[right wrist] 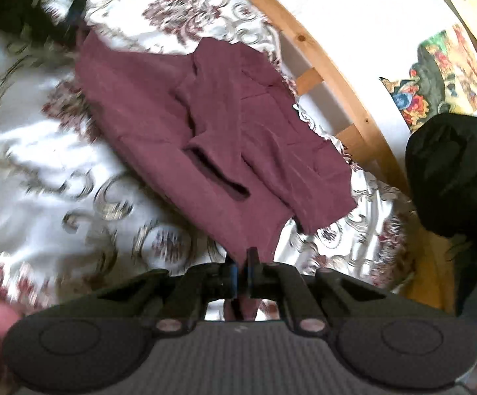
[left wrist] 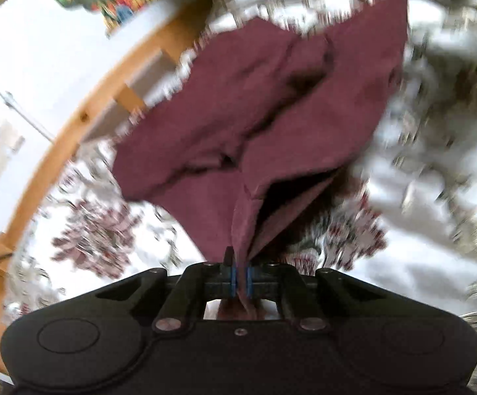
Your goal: Fold small clothes
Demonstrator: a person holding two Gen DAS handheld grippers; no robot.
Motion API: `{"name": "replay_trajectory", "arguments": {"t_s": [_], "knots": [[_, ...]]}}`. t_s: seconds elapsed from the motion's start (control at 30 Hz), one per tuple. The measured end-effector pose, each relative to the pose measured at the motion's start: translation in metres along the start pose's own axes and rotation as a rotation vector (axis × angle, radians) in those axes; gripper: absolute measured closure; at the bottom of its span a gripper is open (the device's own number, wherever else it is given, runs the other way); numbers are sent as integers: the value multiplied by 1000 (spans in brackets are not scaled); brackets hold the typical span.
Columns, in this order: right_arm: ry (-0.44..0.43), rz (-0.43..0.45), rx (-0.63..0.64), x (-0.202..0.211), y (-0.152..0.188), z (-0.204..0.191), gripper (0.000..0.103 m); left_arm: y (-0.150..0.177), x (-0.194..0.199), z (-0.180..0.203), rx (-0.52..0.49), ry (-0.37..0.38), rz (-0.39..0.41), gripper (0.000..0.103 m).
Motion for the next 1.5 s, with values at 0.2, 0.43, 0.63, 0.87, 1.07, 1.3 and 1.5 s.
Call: {"name": "replay_trajectory", "arguments": {"t_s": [0.2, 0.43, 0.63, 0.87, 1.07, 1.3, 1.5], "knots": [[-65, -35, 27, 70, 18, -9, 98, 8, 91, -19, 52, 94, 39, 98], [-63, -25, -34, 112, 14, 6, 97, -3, 130, -39, 125, 218, 34, 98], [89, 71, -247, 46, -26, 68, 97, -63, 59, -103, 313, 79, 62, 97], [114, 129, -541, -79, -61, 116, 96, -108, -75, -158, 479, 132, -18, 97], [9, 126, -695, -155, -54, 121, 95, -122, -155, -154, 480, 183, -98, 96], [-207, 210, -921, -188, -23, 127, 42, -90, -196, -169, 835, 390, -113, 41], [-253, 264, -1002, -167, -12, 143, 14, -55, -159, -194, 1002, 379, -12, 4]]}}
Point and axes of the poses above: each gripper's, at about its wrist camera, not at the fingertips, and x roughly against the way its jaws point, z to its right, y to its underside, the point moved 5 cm from there along -x, roughly the way its jaws point, and after that the axes turned 8 degrees about -z, right-handed, at the moved point
